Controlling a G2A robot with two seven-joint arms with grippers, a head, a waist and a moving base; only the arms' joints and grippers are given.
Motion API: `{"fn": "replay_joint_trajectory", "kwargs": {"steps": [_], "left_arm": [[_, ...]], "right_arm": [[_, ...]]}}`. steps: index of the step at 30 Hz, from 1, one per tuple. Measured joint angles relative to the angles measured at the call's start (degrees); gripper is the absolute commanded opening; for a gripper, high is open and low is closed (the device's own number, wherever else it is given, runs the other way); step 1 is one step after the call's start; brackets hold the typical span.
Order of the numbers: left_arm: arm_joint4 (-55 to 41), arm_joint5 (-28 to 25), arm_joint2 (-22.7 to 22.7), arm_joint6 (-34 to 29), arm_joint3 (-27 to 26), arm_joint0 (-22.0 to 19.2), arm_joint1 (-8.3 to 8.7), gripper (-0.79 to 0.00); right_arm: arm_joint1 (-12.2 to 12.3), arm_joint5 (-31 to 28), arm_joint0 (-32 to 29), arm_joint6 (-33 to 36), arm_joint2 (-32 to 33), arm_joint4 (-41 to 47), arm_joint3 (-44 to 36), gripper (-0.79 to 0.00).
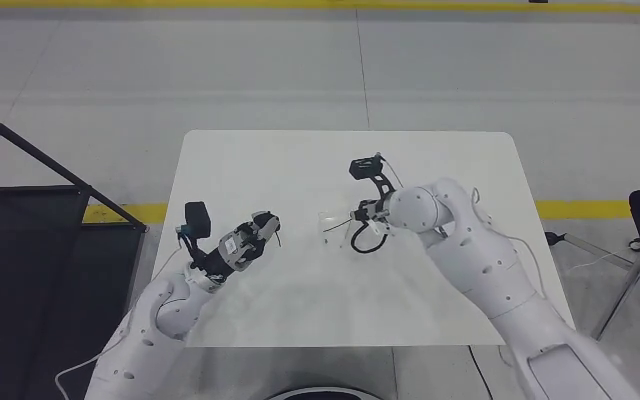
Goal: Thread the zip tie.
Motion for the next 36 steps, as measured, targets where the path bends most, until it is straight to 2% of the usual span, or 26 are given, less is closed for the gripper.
{"fn": "replay_joint_trajectory", "kwargs": {"steps": [7,19,27,31,36], "left_arm": [[0.0,0.0,0.0,0.0,0.0,0.0,0.00,-0.785],[0.0,0.0,0.0,0.0,0.0,0.0,0.00,-0.785],[0.0,0.1,0.0,0.0,-0.1,0.0,-0.01,-0.785],[1.6,3.2,0.3,0.6,-1.6,0.6,-0.23,-0.785],[7.8,7.6,1.2,4.3,-3.3,1.6,-0.63,-0.785]], "right_arm": [[-0.5,-0.3,0.3,0.2,-0.3,-0.2,0.7,-0.616],[-1.0,-0.6,0.3,0.4,0.1,-0.7,1.0,-0.785],[-0.4,-1.1,-1.9,-1.6,2.8,-0.6,-1.5,-0.785],[0.5,-1.4,-4.7,-3.1,5.7,-0.7,-4.9,-0.785],[2.1,-0.9,-10.4,-5.4,10.8,-0.4,-12.1,-0.785]]}}
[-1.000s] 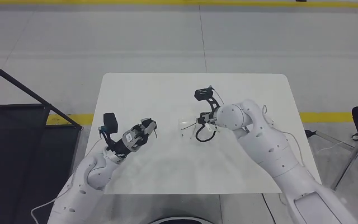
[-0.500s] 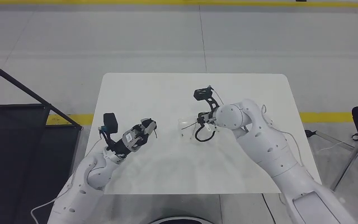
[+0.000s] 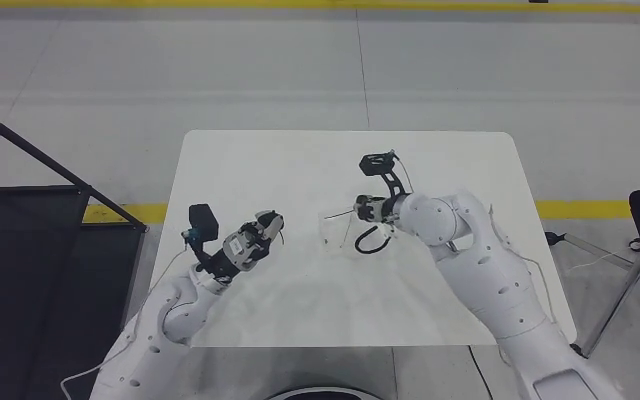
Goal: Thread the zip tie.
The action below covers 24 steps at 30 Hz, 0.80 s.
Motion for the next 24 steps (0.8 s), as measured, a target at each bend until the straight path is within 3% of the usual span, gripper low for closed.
{"fn": "replay_joint_trajectory", "kwargs": {"steps": [5,15,24], "left_arm": [[7.0,4.3,1.4,5.0,-0.4,0.5,-0.43,-0.785],[13.6,5.0,3.5,10.7,2.4,-0.4,-0.88,-0.785],[13.5,5.0,3.5,10.7,2.3,-0.4,-0.87,-0.785]], "right_arm": [[1.6,-1.0,-7.1,-1.3,5.4,-0.1,-8.7,-0.785],[3.8,-5.0,-19.9,-4.1,14.0,0.0,-21.3,-0.785],[4.1,-6.6,-21.4,-3.6,14.5,-0.2,-22.9,-0.785]]}}
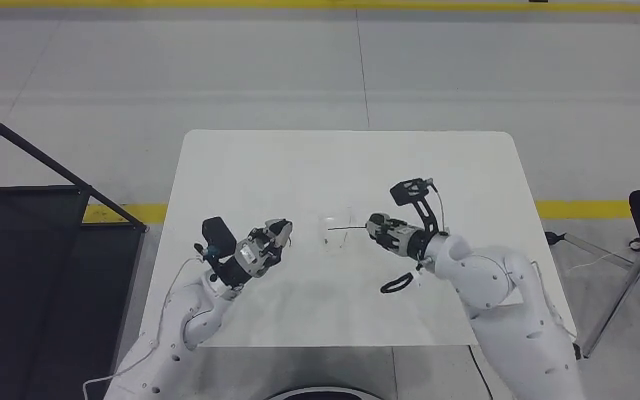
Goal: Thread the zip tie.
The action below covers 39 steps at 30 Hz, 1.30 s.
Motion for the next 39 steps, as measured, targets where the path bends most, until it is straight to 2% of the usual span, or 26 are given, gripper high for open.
{"fn": "replay_joint_trajectory", "kwargs": {"steps": [6,13,18,23,25,32,39], "left_arm": [[1.0,1.4,0.4,-0.7,-0.2,0.1,-0.09,-0.785],[7.7,11.7,4.1,5.2,3.2,-1.0,-1.27,-0.785],[11.8,18.4,7.2,11.6,6.5,-2.2,-2.29,-0.785],[13.0,20.1,8.9,17.5,8.8,-3.1,-2.97,-0.785],[13.3,20.9,9.3,18.7,9.2,-3.3,-3.19,-0.785],[13.2,21.8,10.0,19.9,9.8,-3.6,-3.63,-0.785],[13.2,21.8,10.0,19.9,9.8,-3.6,-3.62,-0.785]], "right_arm": [[0.0,0.0,0.0,0.0,0.0,0.0,0.0,-0.785],[0.1,-1.2,-2.7,-2.6,1.1,3.4,-1.5,-0.785],[0.5,-4.6,-5.0,-2.3,3.8,9.2,-2.6,-0.785],[1.1,-12.8,-5.9,2.8,6.4,18.8,-2.0,-0.785],[1.3,-14.2,-5.5,4.5,7.0,21.4,-1.4,-0.785],[1.6,-10.9,-4.8,6.7,7.1,24.9,-3.6,-0.785],[1.6,-10.9,-4.8,6.7,7.1,24.9,-3.6,-0.785]]}}
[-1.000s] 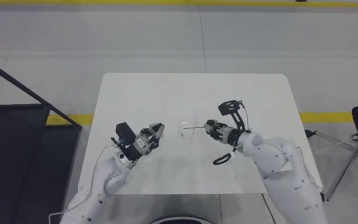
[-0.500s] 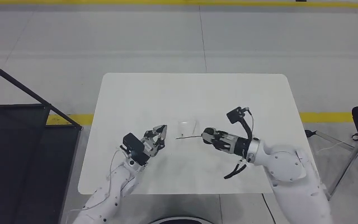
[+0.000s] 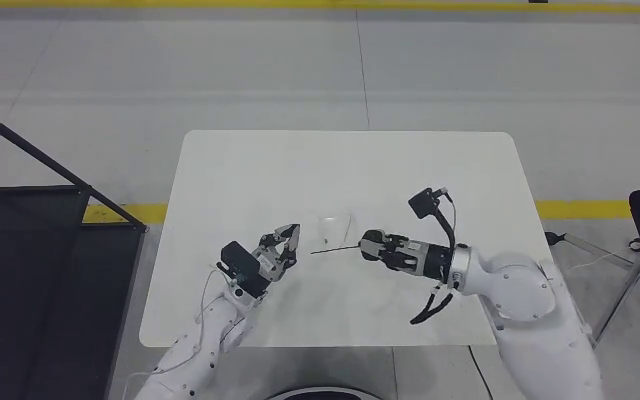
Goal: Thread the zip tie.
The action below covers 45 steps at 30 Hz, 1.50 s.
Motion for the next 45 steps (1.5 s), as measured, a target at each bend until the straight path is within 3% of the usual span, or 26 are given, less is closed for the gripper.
{"fn": "replay_joint_trajectory", "kwargs": {"steps": [6,14,20,45], "left_arm": [[0.0,0.0,0.0,0.0,0.0,0.0,0.00,-0.785],[0.0,0.0,0.0,0.0,0.0,0.0,0.00,-0.785],[0.0,0.0,0.0,0.0,0.0,0.0,0.00,-0.785],[0.0,0.0,0.0,0.0,0.0,0.0,0.00,-0.785]], "right_arm": [[-0.1,0.9,-0.3,-1.1,-0.3,0.2,0.1,-0.785],[-0.8,10.2,2.6,-7.6,-4.6,0.4,1.2,-0.785],[-0.9,13.8,3.4,-8.9,-6.4,-0.6,1.0,-0.785],[-1.0,16.8,5.2,-10.2,-8.4,0.7,1.9,-0.785]]}}
